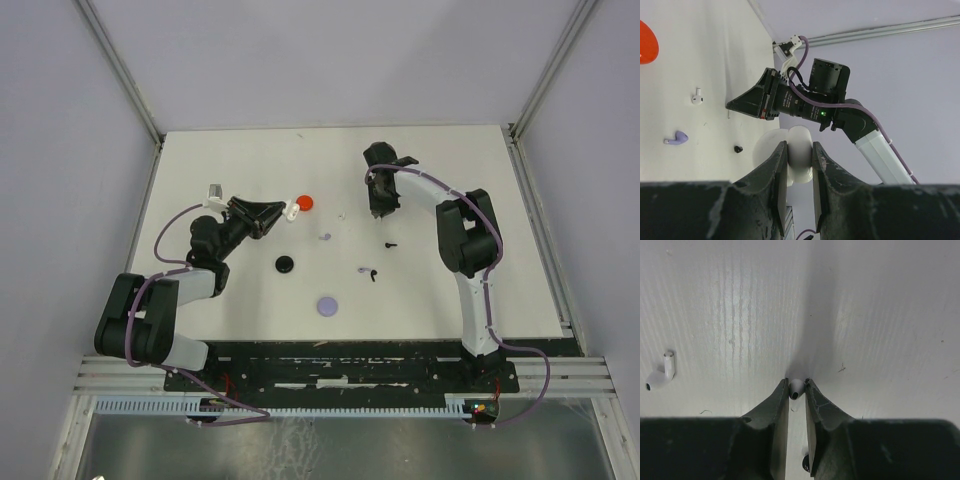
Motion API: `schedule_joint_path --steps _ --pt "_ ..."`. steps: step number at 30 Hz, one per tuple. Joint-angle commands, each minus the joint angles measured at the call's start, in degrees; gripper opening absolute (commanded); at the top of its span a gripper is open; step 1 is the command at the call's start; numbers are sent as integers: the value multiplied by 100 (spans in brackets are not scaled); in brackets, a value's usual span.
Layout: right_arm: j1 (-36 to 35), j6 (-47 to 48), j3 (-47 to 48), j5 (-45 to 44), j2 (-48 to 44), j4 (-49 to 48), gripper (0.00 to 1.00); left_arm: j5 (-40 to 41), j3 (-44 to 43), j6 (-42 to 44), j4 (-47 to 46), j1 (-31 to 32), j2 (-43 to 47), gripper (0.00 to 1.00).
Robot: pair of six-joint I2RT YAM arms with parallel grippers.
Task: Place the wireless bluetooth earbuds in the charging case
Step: Pick up the earbud from the center of the board.
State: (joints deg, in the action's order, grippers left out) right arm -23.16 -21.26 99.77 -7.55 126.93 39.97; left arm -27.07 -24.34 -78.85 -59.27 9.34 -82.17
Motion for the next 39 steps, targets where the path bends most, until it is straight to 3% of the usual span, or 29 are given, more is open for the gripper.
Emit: schedule_joint_path --steps 1,10,20,39 --pt "22 -40 219 4 89 3 22 63 -10 238 -180 -7 114 3" --pt "23 52 91 -61 -196 -221 12 62 -1 232 -169 -9 149 3" --pt "23 218 -956 156 -1205 -1588 8 75 10 235 -162 -10 155 3" --pt "-1 183 -1430 -411 -1862 -1954 3 110 2 230 -100 -3 237 3"
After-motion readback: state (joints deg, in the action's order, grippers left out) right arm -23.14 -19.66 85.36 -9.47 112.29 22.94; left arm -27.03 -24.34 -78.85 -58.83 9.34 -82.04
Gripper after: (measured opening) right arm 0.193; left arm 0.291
